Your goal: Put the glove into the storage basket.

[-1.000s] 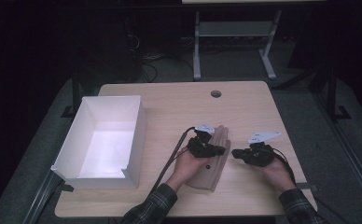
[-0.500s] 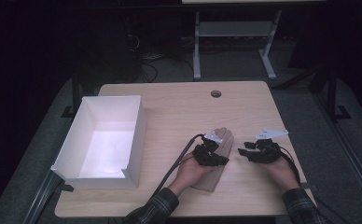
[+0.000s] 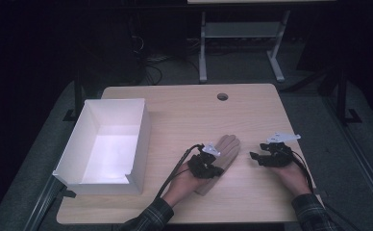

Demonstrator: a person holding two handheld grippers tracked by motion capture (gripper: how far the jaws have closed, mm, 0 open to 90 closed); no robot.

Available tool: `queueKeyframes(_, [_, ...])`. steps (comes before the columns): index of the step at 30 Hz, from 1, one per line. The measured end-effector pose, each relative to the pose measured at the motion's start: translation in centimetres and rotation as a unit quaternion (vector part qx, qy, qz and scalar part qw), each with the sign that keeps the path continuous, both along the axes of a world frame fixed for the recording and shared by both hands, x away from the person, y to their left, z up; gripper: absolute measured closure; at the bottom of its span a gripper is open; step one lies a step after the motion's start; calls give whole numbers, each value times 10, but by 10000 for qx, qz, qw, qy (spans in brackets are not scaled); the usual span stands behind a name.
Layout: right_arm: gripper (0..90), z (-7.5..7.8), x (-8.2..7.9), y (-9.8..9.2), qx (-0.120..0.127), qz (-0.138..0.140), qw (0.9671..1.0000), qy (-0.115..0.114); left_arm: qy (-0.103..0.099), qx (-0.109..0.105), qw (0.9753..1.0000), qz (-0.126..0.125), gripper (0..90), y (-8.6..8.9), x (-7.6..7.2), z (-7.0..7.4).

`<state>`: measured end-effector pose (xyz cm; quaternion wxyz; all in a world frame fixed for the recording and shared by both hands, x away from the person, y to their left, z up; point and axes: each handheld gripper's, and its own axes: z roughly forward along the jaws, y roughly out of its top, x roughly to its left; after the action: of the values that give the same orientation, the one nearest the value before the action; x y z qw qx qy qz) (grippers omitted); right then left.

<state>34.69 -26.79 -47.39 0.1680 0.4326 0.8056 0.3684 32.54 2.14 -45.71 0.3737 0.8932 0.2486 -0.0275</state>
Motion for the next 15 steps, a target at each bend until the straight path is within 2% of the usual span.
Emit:
queueKeyframes(1, [364,-1,1,-1,-25,6,10000,2,-8,69,10000,-18,898,3,0,1])
queueKeyframes(8, [304,-6,3,-1,-87,-96,9999,8,-105,181,9997,94,898,19,-4,3])
queueKeyframes(11, [289,-5,3,0,-119,-111,9999,-4,-135,252,9996,41,897,24,-2,5])
queueKeyframes(12, [285,-6,3,0,-128,-120,9998,-10,-138,176,9997,87,898,23,-3,6])
queueKeyframes(14, [276,-6,3,0,-147,-115,9998,-15,-219,159,9996,46,890,24,-2,11])
queueKeyframes(15, [276,-6,3,0,-131,-132,9998,15,-231,114,9997,54,834,23,-2,13])
